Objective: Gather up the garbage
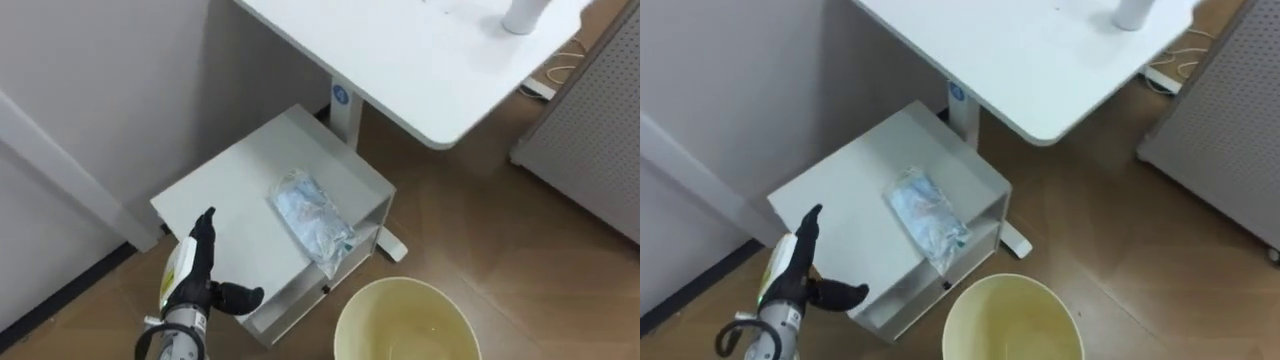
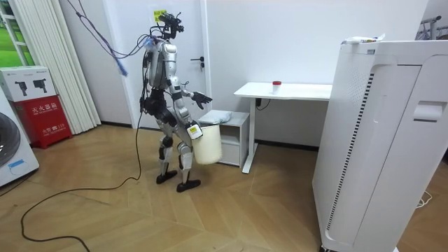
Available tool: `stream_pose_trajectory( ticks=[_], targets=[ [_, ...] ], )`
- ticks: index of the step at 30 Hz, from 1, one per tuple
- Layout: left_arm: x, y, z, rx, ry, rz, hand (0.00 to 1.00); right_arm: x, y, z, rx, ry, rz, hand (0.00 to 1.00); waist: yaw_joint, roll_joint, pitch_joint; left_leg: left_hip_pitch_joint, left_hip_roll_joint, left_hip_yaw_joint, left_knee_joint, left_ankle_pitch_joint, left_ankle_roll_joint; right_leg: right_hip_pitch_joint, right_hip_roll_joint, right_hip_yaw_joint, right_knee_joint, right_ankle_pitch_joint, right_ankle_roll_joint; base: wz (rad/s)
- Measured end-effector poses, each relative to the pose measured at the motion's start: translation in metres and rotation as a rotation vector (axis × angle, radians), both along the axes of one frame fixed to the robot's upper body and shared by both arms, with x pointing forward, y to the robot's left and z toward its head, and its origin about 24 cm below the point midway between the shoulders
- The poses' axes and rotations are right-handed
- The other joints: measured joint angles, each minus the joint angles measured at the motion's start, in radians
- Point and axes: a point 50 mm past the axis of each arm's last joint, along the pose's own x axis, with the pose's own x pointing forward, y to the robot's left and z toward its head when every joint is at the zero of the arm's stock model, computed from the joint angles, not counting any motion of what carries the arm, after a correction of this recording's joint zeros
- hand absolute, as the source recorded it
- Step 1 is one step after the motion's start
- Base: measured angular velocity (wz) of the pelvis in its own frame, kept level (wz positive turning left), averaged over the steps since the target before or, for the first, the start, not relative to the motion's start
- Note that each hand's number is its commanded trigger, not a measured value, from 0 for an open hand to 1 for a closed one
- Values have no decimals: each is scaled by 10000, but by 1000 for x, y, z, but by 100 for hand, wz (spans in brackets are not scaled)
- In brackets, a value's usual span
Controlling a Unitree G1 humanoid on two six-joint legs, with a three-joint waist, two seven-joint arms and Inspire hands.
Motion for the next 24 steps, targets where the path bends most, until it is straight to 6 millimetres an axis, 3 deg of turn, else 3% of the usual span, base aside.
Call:
stream_pose_trajectory(
  ticks=[9,14,20,24],
  targets=[
    [-1,-4,0,153,-149,40,0,-5,-17,2,-502,181,-381,100,-493,-80,17,-397,477,436,476,-178,-170,-429,466,328,-30,171,-203,-20],
    [4,-10,2,470,-237,-253,0,-8,-19,2,-758,311,-630,100,-694,-84,21,-691,602,536,647,-208,-228,-774,516,407,80,179,-268,-8],
    [17,-6,12,881,-449,-104,0,-8,-19,2,-661,271,-851,100,-779,-71,37,-1081,752,510,1006,-318,-303,-1101,628,306,305,130,-382,0],
    [17,4,14,1327,-589,94,0,-7,-16,1,-518,231,-924,100,-938,-161,94,-1353,860,508,1469,-506,-366,-1477,615,327,882,-115,-498,-1]
  ],
)
